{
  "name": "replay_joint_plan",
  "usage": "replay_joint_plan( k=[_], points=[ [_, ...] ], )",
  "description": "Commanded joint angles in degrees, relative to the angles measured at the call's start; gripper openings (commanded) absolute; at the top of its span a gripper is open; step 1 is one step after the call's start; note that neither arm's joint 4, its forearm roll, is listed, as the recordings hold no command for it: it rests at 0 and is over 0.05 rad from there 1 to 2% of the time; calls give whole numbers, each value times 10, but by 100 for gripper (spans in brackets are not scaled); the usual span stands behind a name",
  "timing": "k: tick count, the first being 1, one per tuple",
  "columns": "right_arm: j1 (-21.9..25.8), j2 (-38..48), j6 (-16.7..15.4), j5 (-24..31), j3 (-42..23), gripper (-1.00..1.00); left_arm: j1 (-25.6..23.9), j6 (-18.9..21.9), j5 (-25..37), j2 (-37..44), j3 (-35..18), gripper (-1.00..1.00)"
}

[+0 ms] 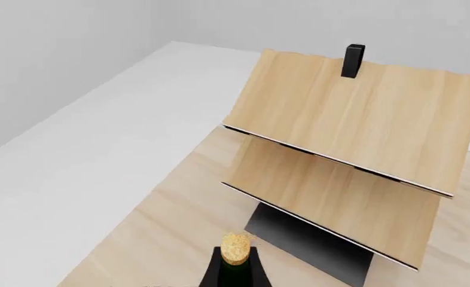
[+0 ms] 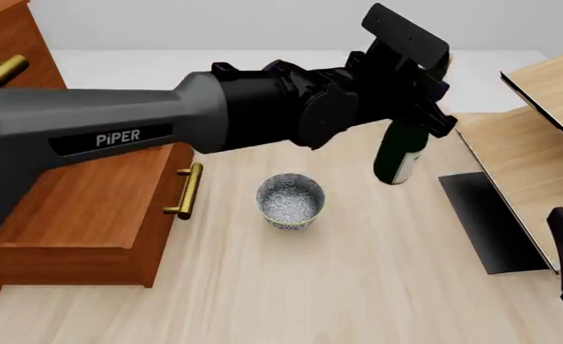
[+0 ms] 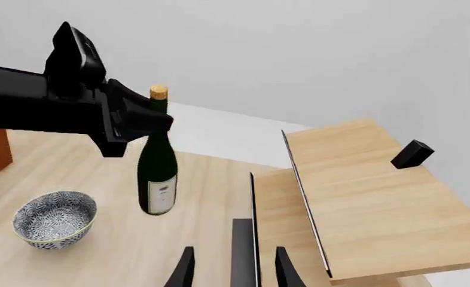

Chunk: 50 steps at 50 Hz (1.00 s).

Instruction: Put the wine bottle in the bottom drawer of the cabinet.

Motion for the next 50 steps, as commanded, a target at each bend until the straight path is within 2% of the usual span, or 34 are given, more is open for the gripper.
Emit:
replay_joint_plan(
  k=[1, 3, 18, 20, 26, 28, 33, 39, 43, 47, 48, 50],
  points=[
    [5, 0, -1, 5, -11, 100, 37, 24, 14, -84, 28, -100],
    [6, 0, 0, 6, -13, 100, 32, 25, 13, -101, 40, -100],
    [17, 0, -1, 4, -13, 100, 96, 33, 36, -204, 91, -100],
    [22, 0, 1, 4, -14, 100, 91, 35, 43, -223, 103, -100],
    [27, 0, 1, 3, -15, 100, 135, 23, 62, -268, 127, -100],
    [27, 0, 1, 3, -16, 100, 145, 37, 66, -279, 135, -100],
    [27, 0, 4, 3, -16, 100, 154, 35, 74, -316, 166, -100],
    [31, 0, 4, 3, -16, 100, 190, 20, 94, -347, 177, -100],
    [34, 0, 2, 3, -16, 100, 197, 9, 111, -369, 187, -100],
    [36, 0, 3, 4, -18, 100, 218, 8, 125, -386, 202, -100],
    [37, 0, 2, 3, -16, 100, 239, 7, 141, -385, 204, -100],
    [38, 0, 3, 3, -16, 100, 235, 11, 139, -404, 217, -100]
  ],
)
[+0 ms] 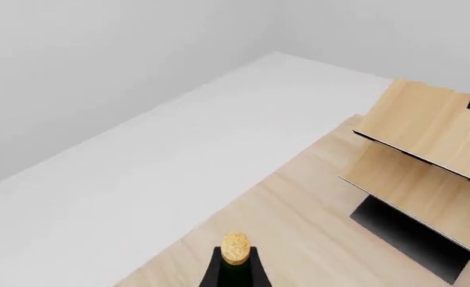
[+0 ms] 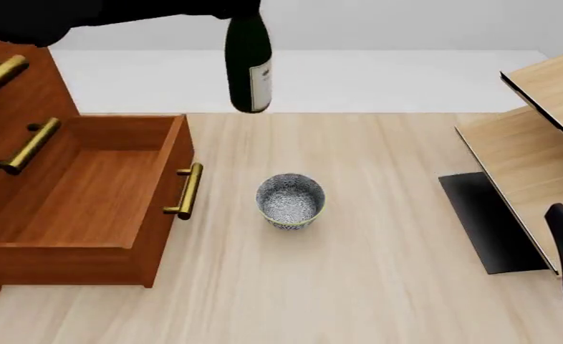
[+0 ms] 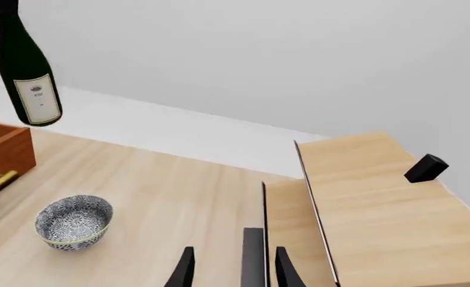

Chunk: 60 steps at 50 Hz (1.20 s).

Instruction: Put the wine bottle in the bottom drawer of the cabinet.

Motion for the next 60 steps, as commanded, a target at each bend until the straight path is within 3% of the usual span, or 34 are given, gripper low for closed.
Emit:
replay_joint_plan(
  k=[1, 7, 9, 11, 23, 26, 27, 29, 31, 37, 39, 41, 46, 48, 50, 60],
  points=[
    [6, 0, 0, 0, -2, 100, 63, -12, 53, -77, 34, -100],
    [8, 0, 0, -1, -1, 100, 93, 3, 87, -99, 44, -100],
    [9, 0, 1, -1, -1, 100, 106, -15, 117, -100, 38, -100],
    [11, 0, 0, -1, -1, 100, 111, 0, 122, -115, 45, -100],
    [19, 0, 0, -1, 0, 100, 164, -24, 220, -157, 36, -100],
    [21, 0, -1, -1, 0, 100, 181, -9, 240, -163, 31, -100],
    [21, -1, 0, 1, -2, 100, 175, -42, 254, -160, 19, -100],
    [21, -1, 0, 1, -3, 100, 172, -57, 265, -161, 14, -100],
    [20, -1, 0, 2, -4, 100, 201, -35, 274, -176, 15, -100],
    [21, -1, 1, 2, -6, 100, 198, -51, 312, -177, -1, -100],
    [22, -1, 0, 2, -6, 100, 218, -29, 315, -188, 3, -100],
    [23, -1, 1, 3, -7, 100, 216, -48, 325, -187, 3, -100],
    [25, -1, 0, 3, -7, 100, 232, -42, 327, -191, 18, -100],
    [25, -1, 0, 3, -8, 100, 221, -66, 330, -188, 20, -100],
    [24, -1, -1, 3, -8, 100, 243, -50, 325, -197, 33, -100],
    [26, -1, -1, 2, -6, 100, 258, -53, 331, -198, 52, -100]
  ],
)
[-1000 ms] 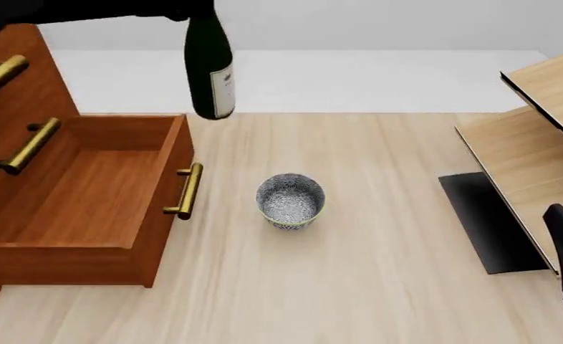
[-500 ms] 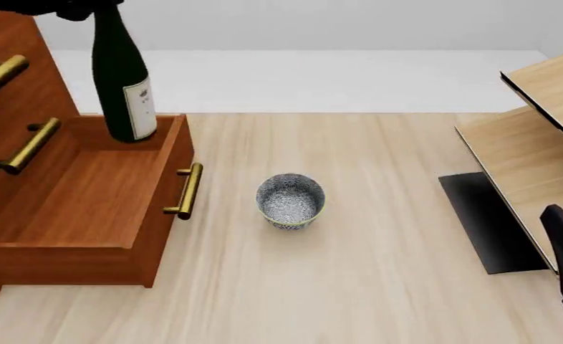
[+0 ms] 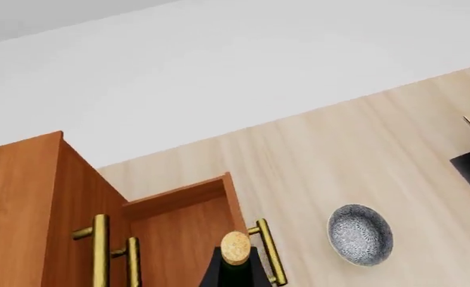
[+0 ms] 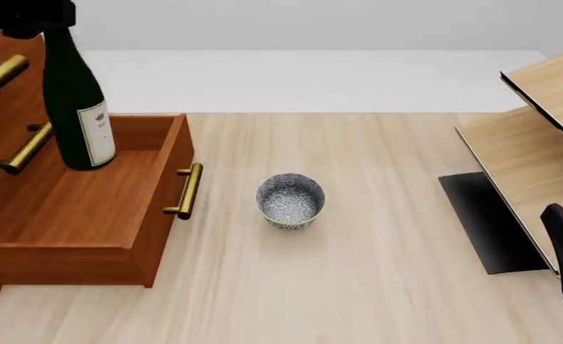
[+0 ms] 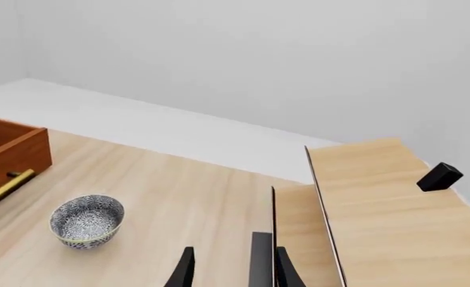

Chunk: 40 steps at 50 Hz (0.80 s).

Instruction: Put the wine bottle in the bottom drawer of the cabinet.

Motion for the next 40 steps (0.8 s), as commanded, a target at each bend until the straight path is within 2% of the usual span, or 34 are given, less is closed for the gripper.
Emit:
replay_joint_plan(
  k=[1, 3, 6, 7, 13, 14, 21, 31, 32, 38, 40],
  points=[
    [0, 0, -3, 0, 0, 100, 37, 13, 17, -23, 15, -100],
    [0, 0, -1, 1, -1, 100, 52, 10, 19, -25, 17, -100],
    [0, 0, -1, 1, -1, 100, 38, -4, 22, -21, 21, -100],
    [0, 0, -1, 1, -1, 100, 49, 7, 18, -26, 25, -100],
    [1, 0, -1, 0, -1, 100, 41, -5, 16, -25, 36, -100],
    [1, 0, -1, 1, -1, 100, 44, 5, 15, -25, 41, -100],
    [0, 0, 0, 1, -2, 100, 39, -10, 12, -26, 45, -100],
    [1, 0, -1, 1, -1, 100, 39, -6, 2, -23, 56, -100],
    [1, 0, -2, 1, -1, 100, 38, -17, 3, -22, 54, -100],
    [0, 0, -1, 2, -1, 100, 37, -5, -7, -18, 67, -100],
    [1, 0, -2, 2, -1, 100, 35, -15, -9, -18, 70, -100]
  ],
)
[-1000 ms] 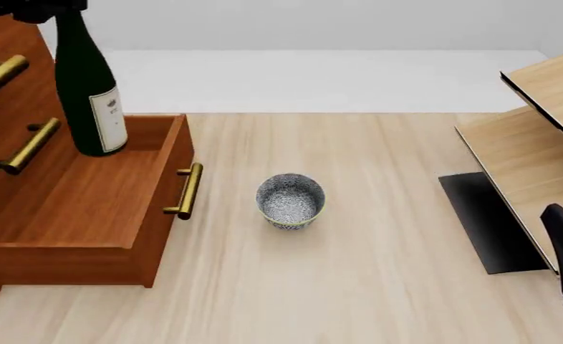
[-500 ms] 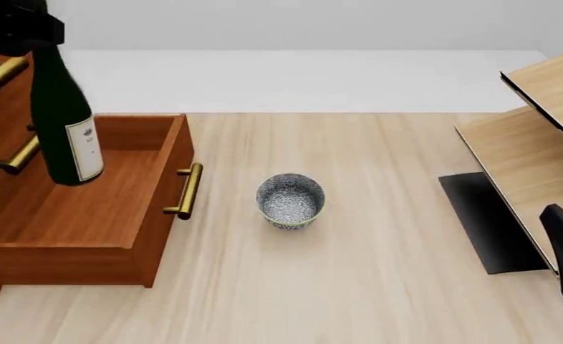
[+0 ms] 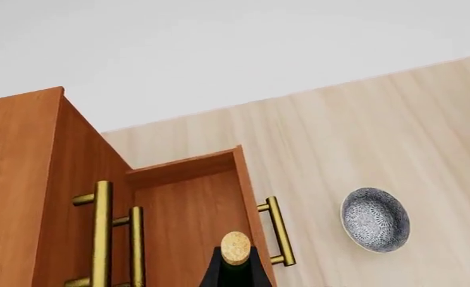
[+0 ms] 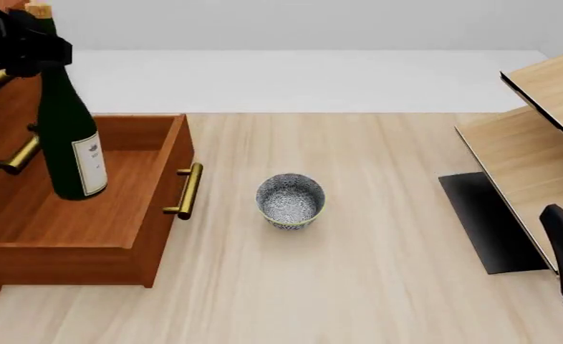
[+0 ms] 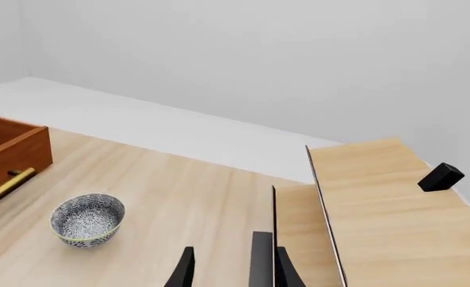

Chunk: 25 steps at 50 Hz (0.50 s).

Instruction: Put the wine bottle in the bottom drawer of the cabinet.

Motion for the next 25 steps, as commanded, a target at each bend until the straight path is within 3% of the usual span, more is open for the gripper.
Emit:
replay_joint_plan(
  k=[1, 2, 4, 25],
  points=[
    [0, 0, -1, 1, -1, 100, 1, 3, -9, -12, 15, -100],
    [0, 0, 0, 1, -1, 100, -3, -12, -10, -12, 15, -100],
    [0, 0, -1, 0, -1, 100, 4, 3, -13, -15, 23, -100],
    [0, 0, -1, 1, -2, 100, -11, -15, -40, -13, 63, -100]
  ],
)
